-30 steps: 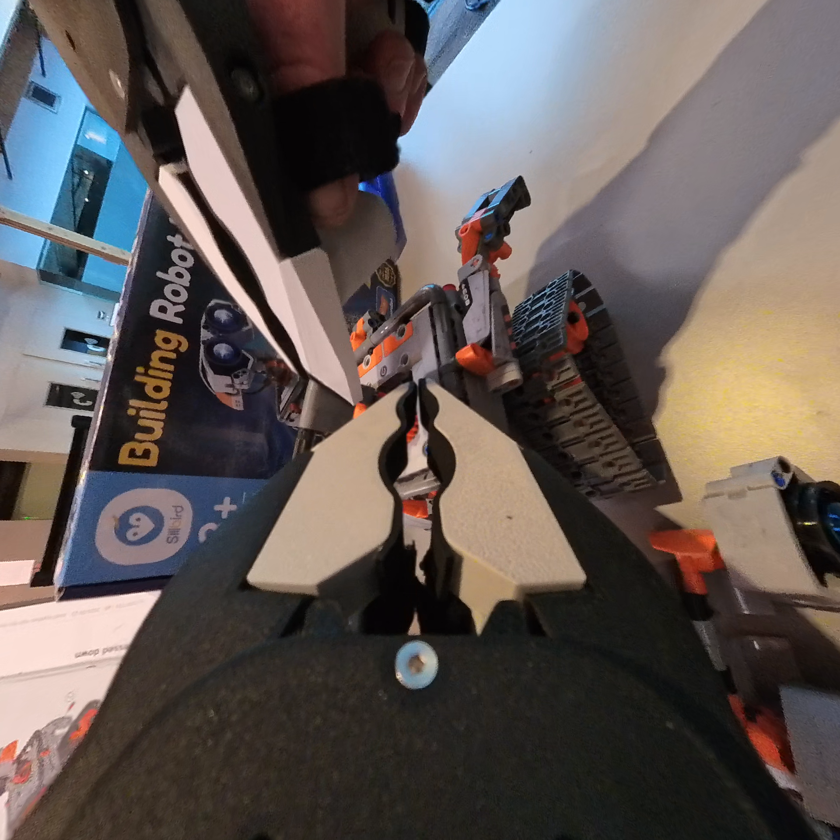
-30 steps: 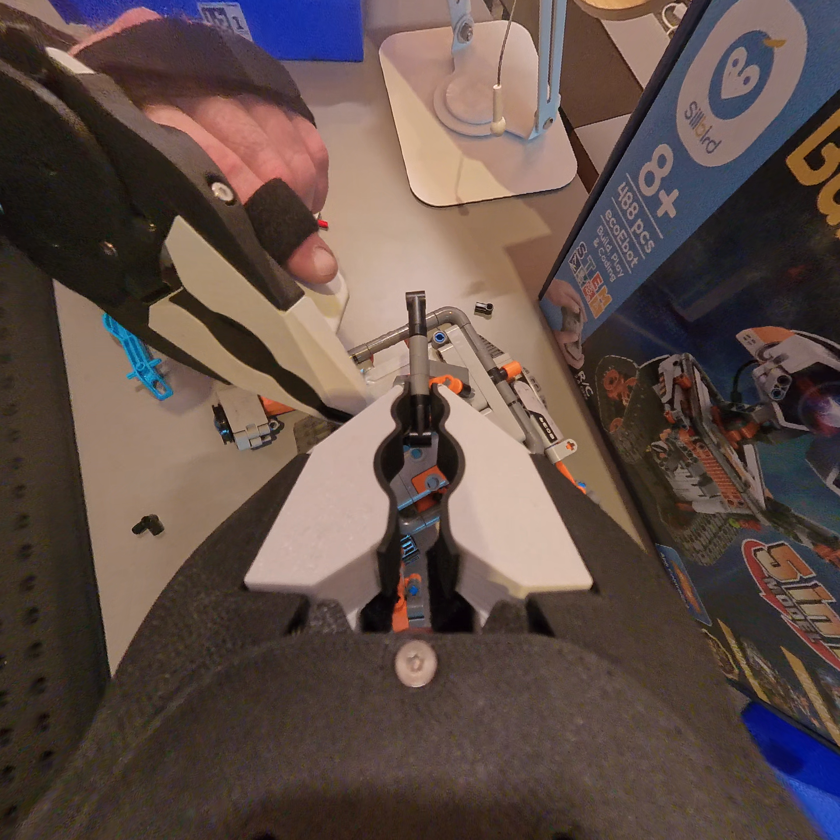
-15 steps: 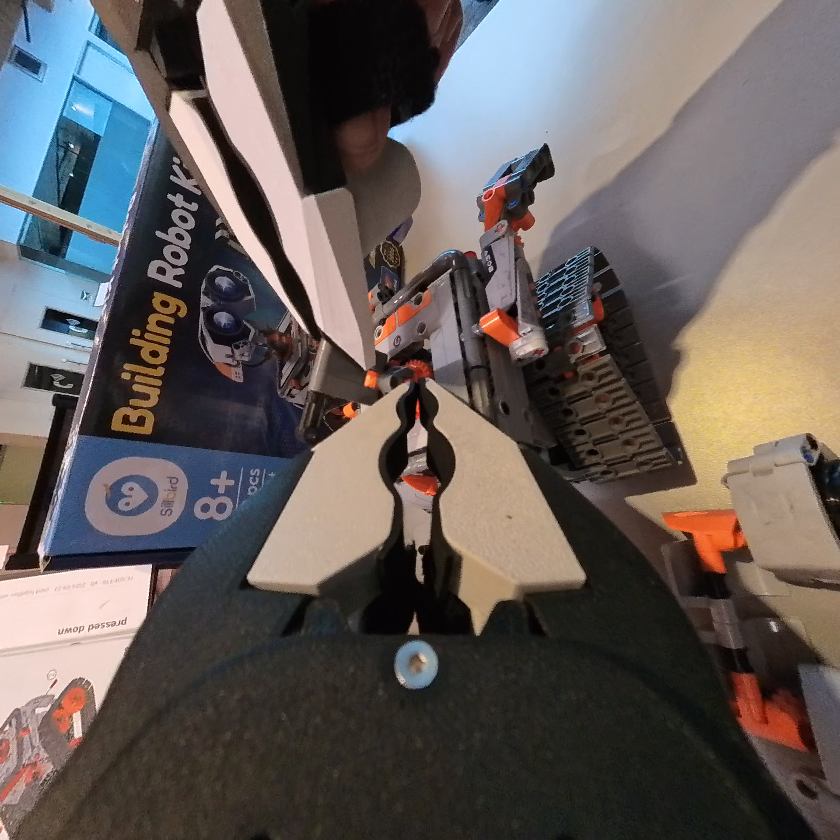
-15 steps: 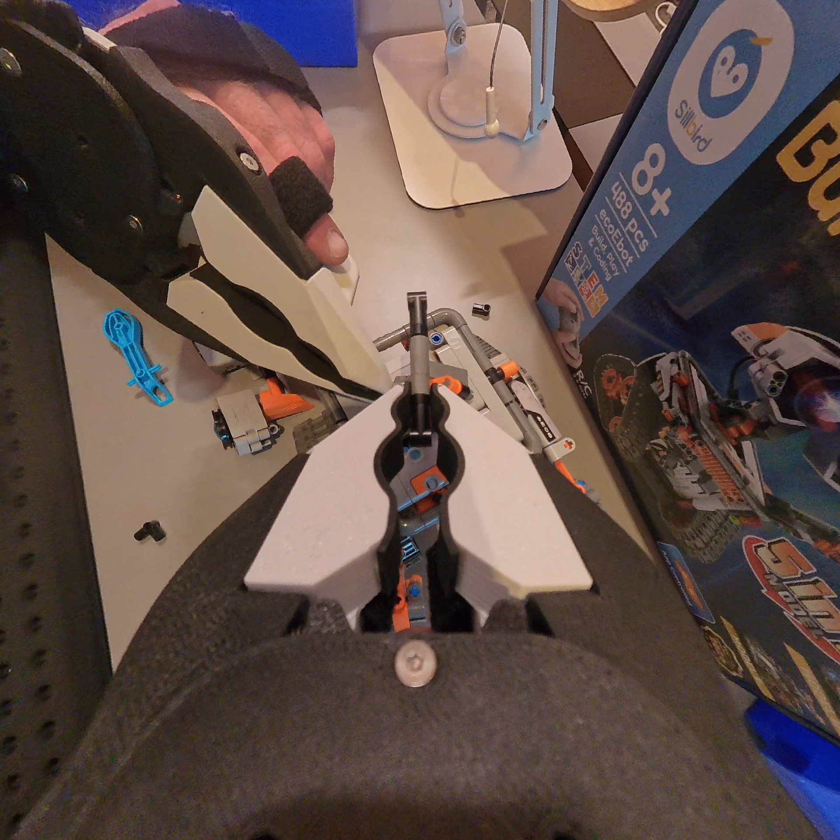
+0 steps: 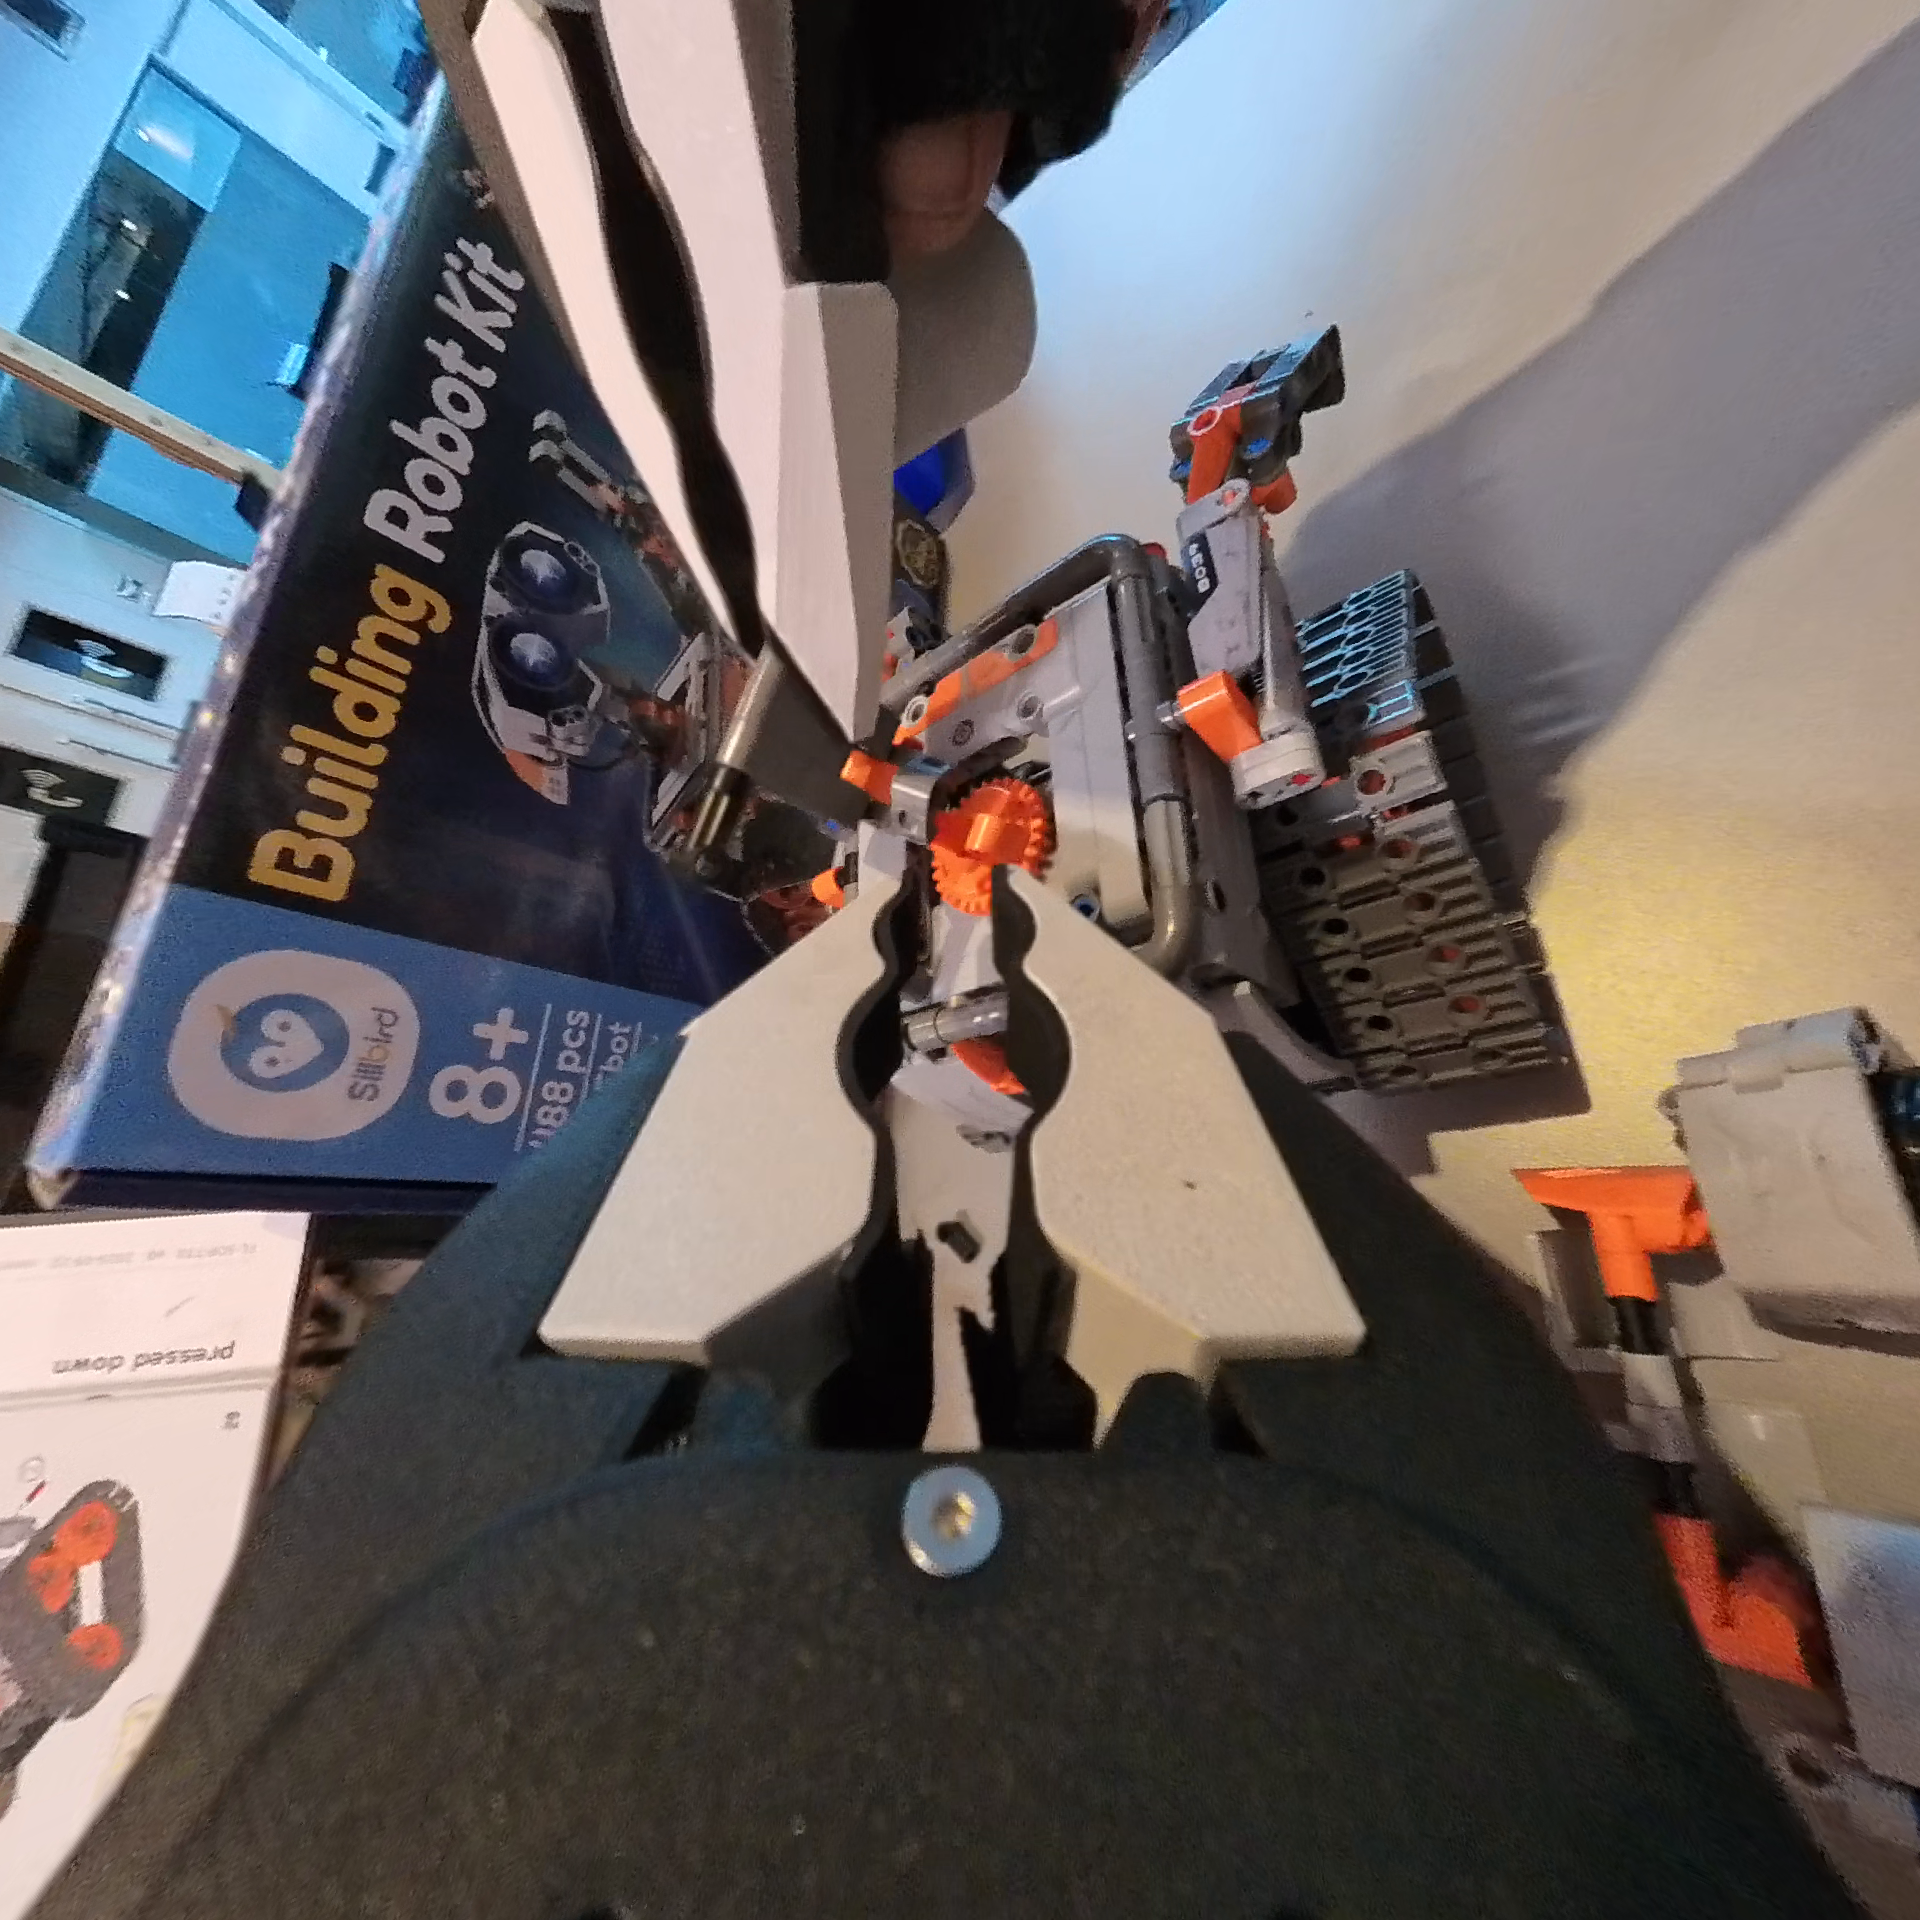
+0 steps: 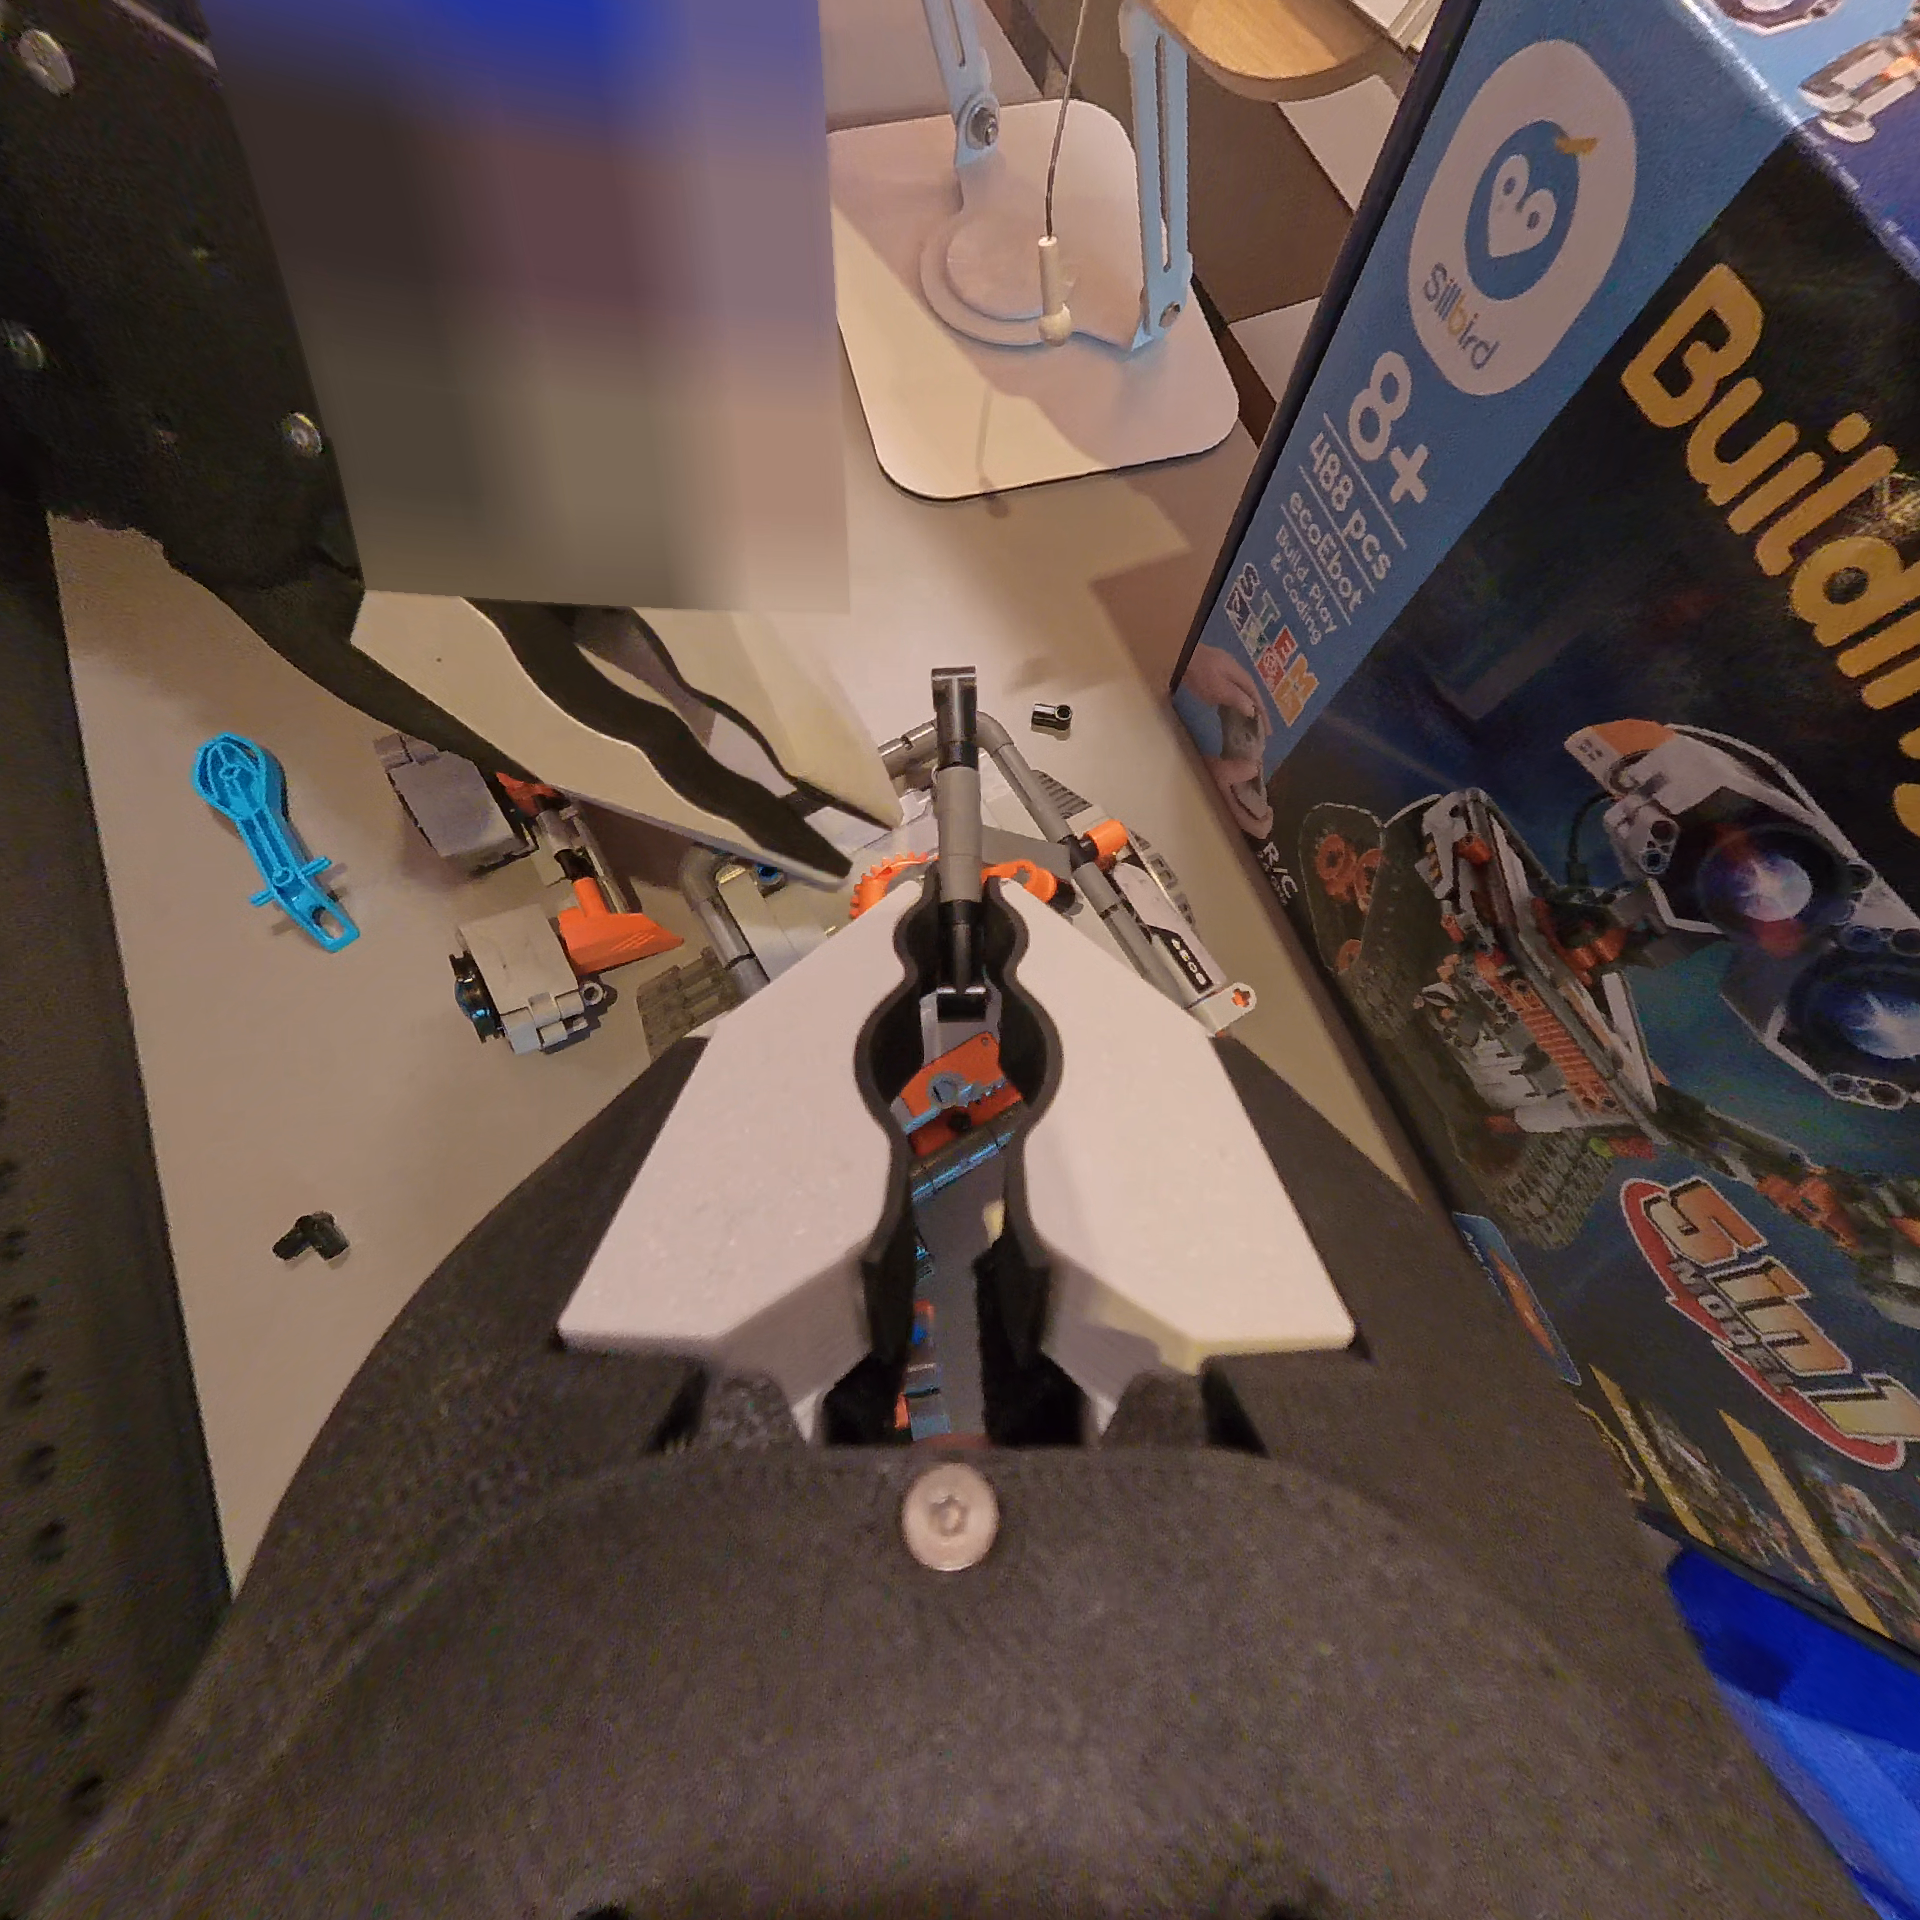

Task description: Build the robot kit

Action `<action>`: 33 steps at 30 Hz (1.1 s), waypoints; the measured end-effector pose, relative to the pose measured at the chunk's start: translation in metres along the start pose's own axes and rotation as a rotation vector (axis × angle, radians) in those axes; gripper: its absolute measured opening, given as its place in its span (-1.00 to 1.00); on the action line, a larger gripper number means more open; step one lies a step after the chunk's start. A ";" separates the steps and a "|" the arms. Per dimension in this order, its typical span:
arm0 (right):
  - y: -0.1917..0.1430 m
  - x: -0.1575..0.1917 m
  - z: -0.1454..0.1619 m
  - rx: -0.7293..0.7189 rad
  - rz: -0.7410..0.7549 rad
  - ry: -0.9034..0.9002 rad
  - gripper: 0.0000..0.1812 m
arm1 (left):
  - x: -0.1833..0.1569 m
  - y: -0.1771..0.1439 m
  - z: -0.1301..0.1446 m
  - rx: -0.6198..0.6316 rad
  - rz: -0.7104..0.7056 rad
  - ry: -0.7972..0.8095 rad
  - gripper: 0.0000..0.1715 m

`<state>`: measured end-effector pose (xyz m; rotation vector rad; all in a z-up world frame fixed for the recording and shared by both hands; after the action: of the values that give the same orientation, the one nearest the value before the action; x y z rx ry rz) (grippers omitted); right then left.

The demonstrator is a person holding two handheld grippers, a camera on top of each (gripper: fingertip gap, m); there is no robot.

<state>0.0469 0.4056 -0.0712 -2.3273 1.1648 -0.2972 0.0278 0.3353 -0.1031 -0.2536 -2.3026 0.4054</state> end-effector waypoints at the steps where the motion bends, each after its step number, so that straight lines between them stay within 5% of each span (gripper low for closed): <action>1: 0.000 0.000 0.000 -0.001 0.000 0.000 -0.94 | -0.001 0.000 0.000 -0.007 0.014 -0.023 -0.85; 33: -0.009 -0.001 -0.001 0.029 0.045 -0.016 -0.94 | 0.004 0.011 0.002 -0.067 0.117 -0.384 -0.77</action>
<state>0.0523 0.4104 -0.0651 -2.2714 1.1955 -0.2773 0.0245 0.3465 -0.1059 -0.3712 -2.6897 0.4695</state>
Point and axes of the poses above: each gripper's, where its closed fingertips meet, y out along the fingers, z out of its underside, x = y × z across the jaws, the point moved 4 cm from there along -y, back along the fingers, and after that the axes turned 9 degrees about -x, right-handed, at the moved point
